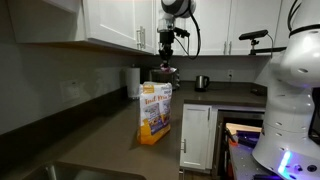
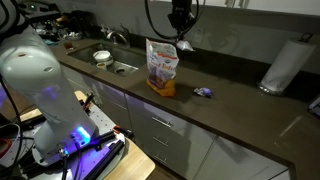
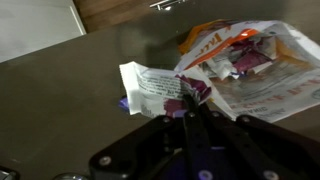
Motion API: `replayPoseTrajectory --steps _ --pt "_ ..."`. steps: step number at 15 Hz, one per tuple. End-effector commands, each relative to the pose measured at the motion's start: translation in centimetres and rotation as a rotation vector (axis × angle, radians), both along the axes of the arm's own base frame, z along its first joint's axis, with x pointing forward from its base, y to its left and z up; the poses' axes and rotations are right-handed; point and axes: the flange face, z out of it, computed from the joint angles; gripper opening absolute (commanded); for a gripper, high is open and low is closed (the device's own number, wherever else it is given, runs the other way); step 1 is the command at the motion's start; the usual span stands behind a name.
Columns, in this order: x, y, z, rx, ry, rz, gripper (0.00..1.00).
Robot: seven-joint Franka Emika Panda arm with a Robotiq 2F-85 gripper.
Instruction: Take one of the small packets and put it inside the large package
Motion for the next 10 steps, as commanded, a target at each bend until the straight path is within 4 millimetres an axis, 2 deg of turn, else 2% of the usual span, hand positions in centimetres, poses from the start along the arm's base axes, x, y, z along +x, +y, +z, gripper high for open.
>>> replayPoseTrajectory --steps 1,3,5,10 --pt "-1.3 3.1 2.1 0.115 -0.029 0.068 0.05" --pt "-1.3 4.9 2.5 0.171 -0.041 0.102 0.04" --pt "-1.1 6.7 2.0 0.216 -0.058 0.132 0.04" --pt "-0.7 9.8 -2.2 0.224 -0.116 0.213 0.04"
